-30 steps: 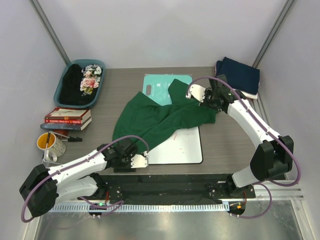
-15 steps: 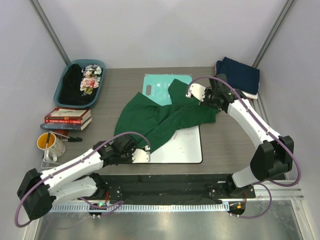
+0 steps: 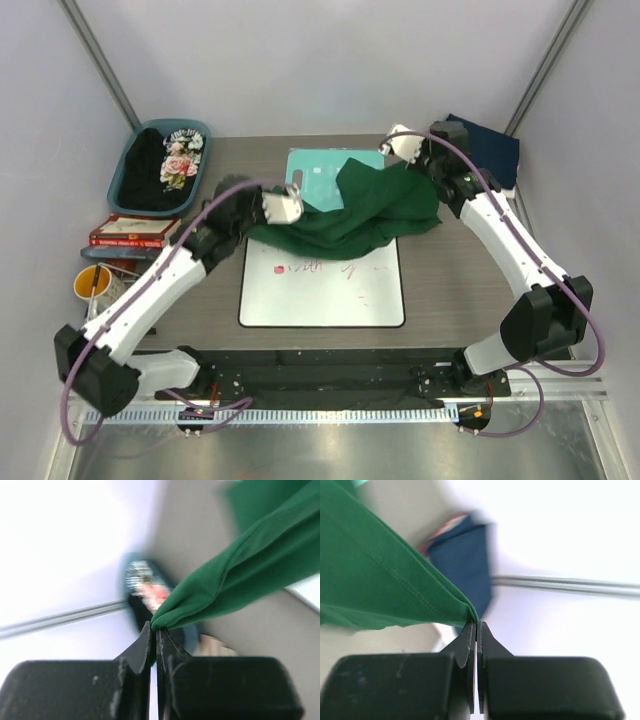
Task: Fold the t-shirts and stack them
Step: Flatten out the tshirt
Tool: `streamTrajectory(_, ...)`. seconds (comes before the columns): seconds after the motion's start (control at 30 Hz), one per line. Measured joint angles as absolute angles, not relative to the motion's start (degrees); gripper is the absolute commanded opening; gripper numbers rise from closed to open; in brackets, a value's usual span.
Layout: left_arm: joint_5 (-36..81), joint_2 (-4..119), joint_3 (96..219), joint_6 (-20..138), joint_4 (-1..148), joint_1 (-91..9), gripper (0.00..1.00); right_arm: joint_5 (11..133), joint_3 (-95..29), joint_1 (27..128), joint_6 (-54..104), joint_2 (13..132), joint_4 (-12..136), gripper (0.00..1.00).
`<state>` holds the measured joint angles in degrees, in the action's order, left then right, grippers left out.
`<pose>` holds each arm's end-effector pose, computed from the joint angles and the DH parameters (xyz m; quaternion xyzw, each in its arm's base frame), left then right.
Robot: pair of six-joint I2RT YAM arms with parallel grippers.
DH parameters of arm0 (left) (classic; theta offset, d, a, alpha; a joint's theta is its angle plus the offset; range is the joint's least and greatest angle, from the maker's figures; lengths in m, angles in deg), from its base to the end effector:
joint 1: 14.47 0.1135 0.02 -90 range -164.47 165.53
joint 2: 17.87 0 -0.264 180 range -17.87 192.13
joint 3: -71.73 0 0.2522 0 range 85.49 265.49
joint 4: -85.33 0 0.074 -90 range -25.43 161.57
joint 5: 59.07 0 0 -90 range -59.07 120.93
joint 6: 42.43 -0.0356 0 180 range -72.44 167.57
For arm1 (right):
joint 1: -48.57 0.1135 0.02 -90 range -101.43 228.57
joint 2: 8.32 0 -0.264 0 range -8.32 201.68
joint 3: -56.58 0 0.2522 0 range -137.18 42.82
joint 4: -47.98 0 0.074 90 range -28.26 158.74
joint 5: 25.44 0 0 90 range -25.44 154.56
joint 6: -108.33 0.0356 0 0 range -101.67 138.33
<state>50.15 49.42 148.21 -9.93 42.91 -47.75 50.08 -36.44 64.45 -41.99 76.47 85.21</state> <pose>0.2213 -0.1313 0.3383 0.5618 0.6657 0.2419 0.4275 0.3299 0.0846 0.3599 -0.4771 0.7121 -0.2909 0.4250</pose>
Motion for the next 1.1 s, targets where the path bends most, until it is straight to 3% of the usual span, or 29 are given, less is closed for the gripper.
streamTrajectory(0.17,51.93,61.42,167.42,-15.94,52.57,-41.04,0.0,46.67,-42.24,64.17,-44.59,73.85,76.42,0.01)
streamTrajectory(0.3,51.36,63.34,177.3,-21.67,58.49,-39.56,0.0,46.5,-44.73,64.1,-47.02,67.2,73.6,0.01)
streamTrajectory(0.53,45.5,53.11,171.85,-34.02,70.99,-39.6,0.0,48.66,-45.19,64.15,-51.15,50.64,72.33,0.01)
streamTrajectory(0.7,38.59,44.28,165.67,-39.31,76.0,-39.64,0.0,52.09,-47.94,64.15,-54.36,45.3,71.92,0.01)
streamTrajectory(0.9,36.12,46.07,173.25,-40.77,78.62,-39.82,0.0,52.79,-55.57,64.15,-55.45,48.52,68.24,0.01)
streamTrajectory(1.1,36.63,50.82,177.49,-40.03,77.11,-37.48,0.0,52.99,-53.86,64.15,-55.8,56.89,64.62,0.01)
